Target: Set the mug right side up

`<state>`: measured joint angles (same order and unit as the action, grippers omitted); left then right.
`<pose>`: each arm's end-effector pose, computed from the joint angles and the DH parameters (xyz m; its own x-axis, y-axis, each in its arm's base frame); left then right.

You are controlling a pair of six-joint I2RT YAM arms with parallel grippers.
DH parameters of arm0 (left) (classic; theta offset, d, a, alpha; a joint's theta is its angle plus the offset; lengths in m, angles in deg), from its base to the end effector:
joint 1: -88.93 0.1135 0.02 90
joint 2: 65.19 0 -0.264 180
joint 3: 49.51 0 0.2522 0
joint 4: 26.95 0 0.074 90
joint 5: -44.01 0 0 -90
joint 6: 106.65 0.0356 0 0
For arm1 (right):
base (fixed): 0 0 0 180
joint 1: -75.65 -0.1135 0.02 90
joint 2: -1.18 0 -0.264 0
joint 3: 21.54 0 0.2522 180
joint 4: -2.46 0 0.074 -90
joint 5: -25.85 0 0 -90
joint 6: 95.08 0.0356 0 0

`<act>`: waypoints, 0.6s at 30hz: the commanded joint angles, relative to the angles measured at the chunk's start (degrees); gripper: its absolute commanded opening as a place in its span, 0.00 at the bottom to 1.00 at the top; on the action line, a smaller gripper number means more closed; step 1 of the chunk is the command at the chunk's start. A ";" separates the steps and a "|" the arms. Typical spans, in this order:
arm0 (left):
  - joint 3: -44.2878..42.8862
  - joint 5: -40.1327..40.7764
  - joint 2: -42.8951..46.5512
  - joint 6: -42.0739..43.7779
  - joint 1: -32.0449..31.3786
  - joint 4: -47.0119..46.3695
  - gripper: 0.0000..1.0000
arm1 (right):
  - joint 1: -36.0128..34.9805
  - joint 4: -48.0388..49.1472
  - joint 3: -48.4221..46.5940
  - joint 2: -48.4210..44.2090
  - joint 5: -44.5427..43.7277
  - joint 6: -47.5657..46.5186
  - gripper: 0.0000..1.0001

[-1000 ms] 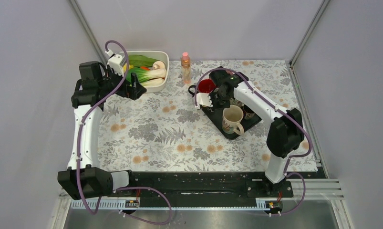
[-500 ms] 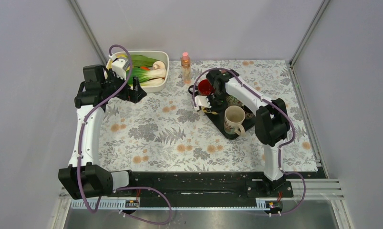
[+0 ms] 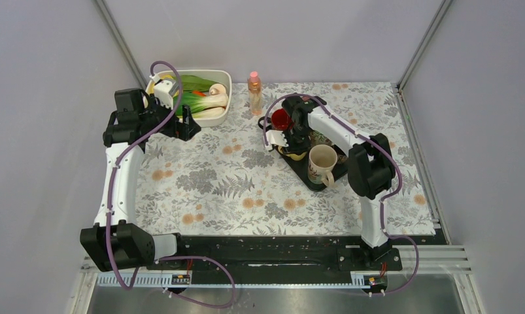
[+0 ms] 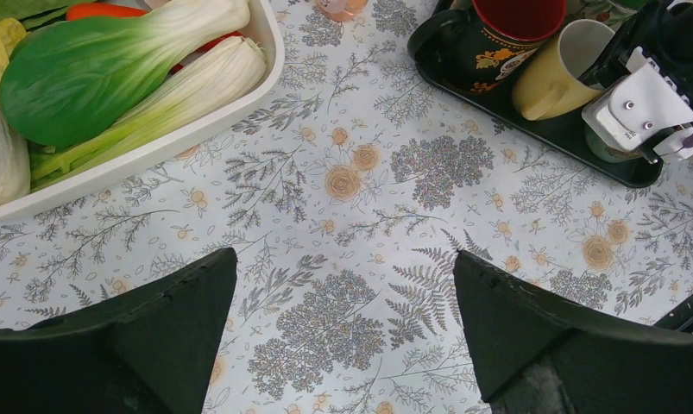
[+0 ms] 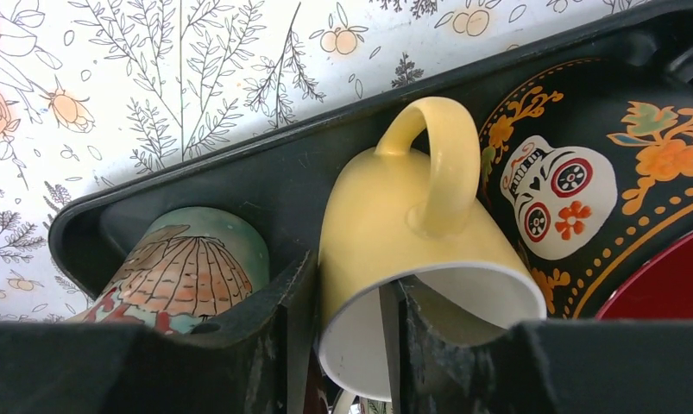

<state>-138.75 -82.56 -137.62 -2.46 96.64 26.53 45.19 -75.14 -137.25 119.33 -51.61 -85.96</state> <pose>0.2645 0.0144 0.3769 -0.4841 0.1331 -0.8648 0.4997 0.8534 -0.1483 0.3541 0.2172 0.2284 0.3860 -0.8911 -0.2386 -0.9218 -0.3626 -0.1369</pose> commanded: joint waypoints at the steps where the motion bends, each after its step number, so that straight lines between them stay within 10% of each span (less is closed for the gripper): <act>1: -0.63 0.63 0.33 0.83 0.12 -2.81 0.99 | 0.14 0.80 -0.13 -3.16 0.58 0.31 0.41; 8: -0.01 0.73 0.33 0.95 0.09 -3.37 0.99 | -1.40 -0.15 0.03 -9.89 2.67 0.50 0.62; 13: 2.45 2.70 -0.36 -1.36 0.12 -7.30 0.99 | -2.87 0.03 0.09 -17.45 7.92 2.13 0.99; 18: 10.13 8.31 -0.78 -8.06 0.12 -19.33 0.99 | -2.27 17.25 0.78 -24.61 17.82 33.72 0.99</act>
<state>-134.12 -80.12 -137.92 -4.69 96.64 19.67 42.70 -72.71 -136.83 101.12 -42.65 -77.41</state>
